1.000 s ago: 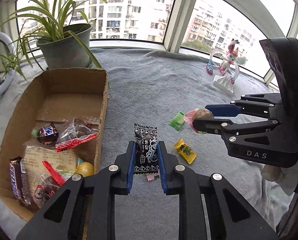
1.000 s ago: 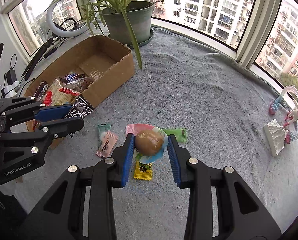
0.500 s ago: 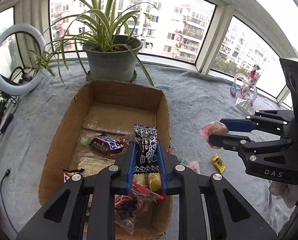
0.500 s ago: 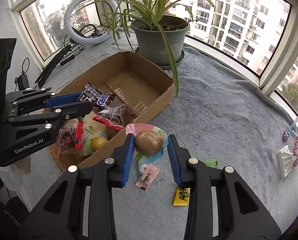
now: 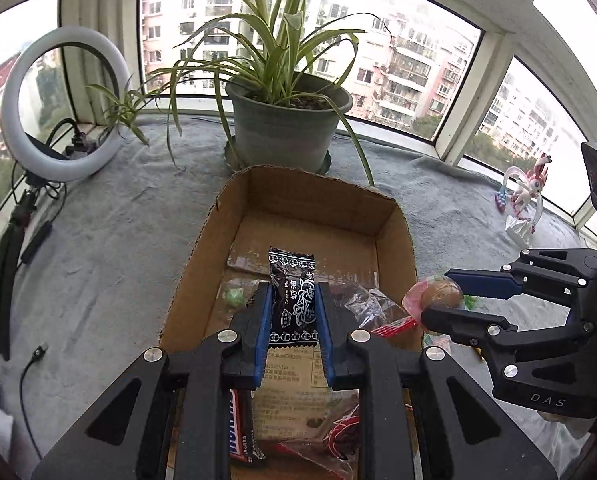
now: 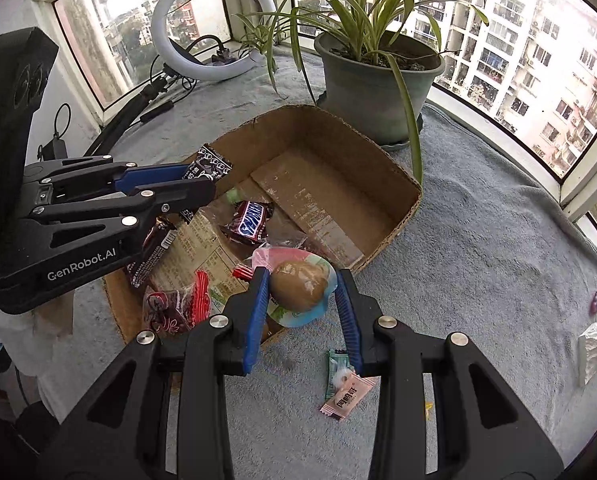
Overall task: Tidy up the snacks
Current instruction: 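Release the black packet from the left gripper while the right gripper drops the egg candy into the box, then lift both grippers out of the box and move toward the pink and yellow packets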
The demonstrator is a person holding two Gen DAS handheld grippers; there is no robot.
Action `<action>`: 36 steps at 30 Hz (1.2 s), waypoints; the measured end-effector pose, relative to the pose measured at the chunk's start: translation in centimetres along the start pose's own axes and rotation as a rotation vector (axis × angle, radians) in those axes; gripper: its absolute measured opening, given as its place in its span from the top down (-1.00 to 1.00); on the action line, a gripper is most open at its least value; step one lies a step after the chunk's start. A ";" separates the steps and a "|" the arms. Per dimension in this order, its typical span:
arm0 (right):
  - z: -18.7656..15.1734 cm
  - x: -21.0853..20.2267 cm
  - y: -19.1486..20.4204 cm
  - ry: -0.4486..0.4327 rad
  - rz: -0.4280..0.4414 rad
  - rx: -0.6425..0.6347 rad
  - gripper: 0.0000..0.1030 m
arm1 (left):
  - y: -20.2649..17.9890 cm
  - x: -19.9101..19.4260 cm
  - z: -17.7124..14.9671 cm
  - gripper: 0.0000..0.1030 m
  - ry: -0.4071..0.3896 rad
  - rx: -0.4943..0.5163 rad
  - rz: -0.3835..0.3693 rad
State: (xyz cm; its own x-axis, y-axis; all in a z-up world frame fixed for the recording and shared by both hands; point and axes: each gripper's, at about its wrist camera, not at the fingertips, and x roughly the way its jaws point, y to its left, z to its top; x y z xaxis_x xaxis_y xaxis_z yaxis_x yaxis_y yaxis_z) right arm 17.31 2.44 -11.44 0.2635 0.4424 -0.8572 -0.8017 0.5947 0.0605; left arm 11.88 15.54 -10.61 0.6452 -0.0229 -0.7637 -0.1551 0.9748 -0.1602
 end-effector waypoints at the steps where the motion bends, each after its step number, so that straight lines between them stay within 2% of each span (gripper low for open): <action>1: 0.1 0.2 0.2 0.002 0.003 -0.002 0.31 | 0.2 0.0 0.0 0.62 0.001 -0.003 0.001; 15: 0.6 1.0 1.2 0.010 0.016 -0.015 0.30 | 1.0 0.3 0.0 0.61 0.012 -0.018 0.012; 17: 0.6 0.9 1.3 0.008 0.011 -0.021 0.08 | 0.9 0.3 0.1 0.55 0.013 -0.019 0.020; 18: 0.6 0.8 1.3 0.000 0.007 -0.025 -0.16 | 0.9 0.3 0.0 0.48 0.013 -0.019 0.021; 19: 0.6 0.5 1.4 -0.009 0.003 -0.028 -0.30 | 0.9 0.3 0.1 0.44 0.012 -0.018 0.023; 21: 0.5 0.2 1.5 -0.021 0.000 -0.032 -0.39 | 0.9 0.3 0.1 0.34 0.010 -0.016 0.030; 22: 0.5 0.0 1.5 -0.023 -0.003 -0.034 -0.39 | 0.9 0.3 0.1 0.29 0.009 -0.014 0.030; 36: -0.8 -2.0 -0.7 -0.033 -0.036 0.014 -0.40 | 0.2 0.0 0.1 0.29 0.009 -0.008 0.023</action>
State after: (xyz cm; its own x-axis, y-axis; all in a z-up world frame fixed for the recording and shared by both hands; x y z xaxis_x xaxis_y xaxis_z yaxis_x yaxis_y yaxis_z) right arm 16.91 0.60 -10.20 0.3096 0.4420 -0.8419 -0.7839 0.6198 0.0372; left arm 11.88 15.79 -10.55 0.6343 -0.0023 -0.7731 -0.1757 0.9734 -0.1471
